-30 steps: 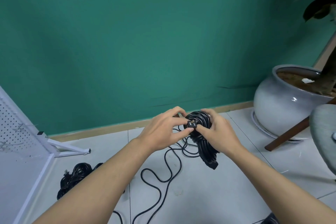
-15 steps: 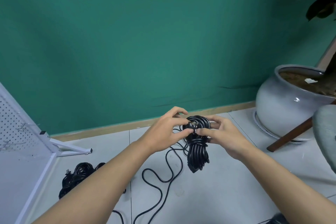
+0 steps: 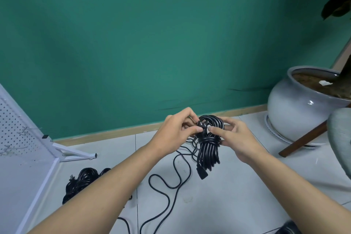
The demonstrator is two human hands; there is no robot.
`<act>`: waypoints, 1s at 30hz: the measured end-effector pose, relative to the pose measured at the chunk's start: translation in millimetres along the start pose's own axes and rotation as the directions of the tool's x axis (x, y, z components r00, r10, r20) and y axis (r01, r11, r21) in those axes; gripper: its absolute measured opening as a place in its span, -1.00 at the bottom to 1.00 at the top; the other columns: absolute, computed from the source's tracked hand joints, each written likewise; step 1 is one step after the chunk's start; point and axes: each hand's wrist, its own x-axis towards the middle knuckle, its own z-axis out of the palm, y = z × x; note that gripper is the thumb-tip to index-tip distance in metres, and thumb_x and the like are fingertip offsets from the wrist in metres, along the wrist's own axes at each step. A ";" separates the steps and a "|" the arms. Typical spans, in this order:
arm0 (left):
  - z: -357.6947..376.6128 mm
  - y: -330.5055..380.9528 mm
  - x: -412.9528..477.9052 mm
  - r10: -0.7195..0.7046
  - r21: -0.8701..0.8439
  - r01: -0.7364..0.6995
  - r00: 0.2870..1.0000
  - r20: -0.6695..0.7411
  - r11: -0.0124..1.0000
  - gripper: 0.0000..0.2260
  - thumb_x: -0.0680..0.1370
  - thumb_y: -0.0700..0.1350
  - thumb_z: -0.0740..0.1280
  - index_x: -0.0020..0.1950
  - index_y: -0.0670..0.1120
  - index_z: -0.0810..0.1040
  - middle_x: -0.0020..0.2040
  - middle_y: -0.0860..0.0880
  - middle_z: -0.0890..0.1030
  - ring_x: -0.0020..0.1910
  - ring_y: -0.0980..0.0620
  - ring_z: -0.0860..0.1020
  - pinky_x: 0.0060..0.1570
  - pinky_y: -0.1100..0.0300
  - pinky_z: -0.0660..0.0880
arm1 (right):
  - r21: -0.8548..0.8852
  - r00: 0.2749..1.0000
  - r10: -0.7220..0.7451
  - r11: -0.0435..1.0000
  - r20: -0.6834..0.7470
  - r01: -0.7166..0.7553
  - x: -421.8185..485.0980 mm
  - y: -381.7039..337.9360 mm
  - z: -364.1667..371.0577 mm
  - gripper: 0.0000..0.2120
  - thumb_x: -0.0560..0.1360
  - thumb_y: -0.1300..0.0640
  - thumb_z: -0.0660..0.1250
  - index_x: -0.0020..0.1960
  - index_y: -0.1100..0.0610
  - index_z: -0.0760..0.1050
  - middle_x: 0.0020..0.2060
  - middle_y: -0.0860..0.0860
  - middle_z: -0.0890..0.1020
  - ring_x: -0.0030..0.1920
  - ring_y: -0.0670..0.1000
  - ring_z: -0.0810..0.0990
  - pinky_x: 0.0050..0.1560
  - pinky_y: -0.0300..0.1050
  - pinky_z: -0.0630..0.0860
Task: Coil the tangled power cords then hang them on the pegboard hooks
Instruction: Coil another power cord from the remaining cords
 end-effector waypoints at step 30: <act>-3.3 17.9 2.9 -0.322 0.315 0.348 0.937 -0.133 0.883 -0.70 0.46 0.03 0.56 -0.39 -0.01 0.57 -0.39 0.08 0.59 -0.32 0.18 0.52 -0.35 0.29 0.39 | -0.310 0.980 -0.201 0.932 -0.009 0.188 -8.4 3.1 18.7 -0.58 0.42 0.17 0.61 0.24 0.03 0.61 -0.03 -0.05 0.75 -0.13 -0.03 0.75 0.07 0.07 0.68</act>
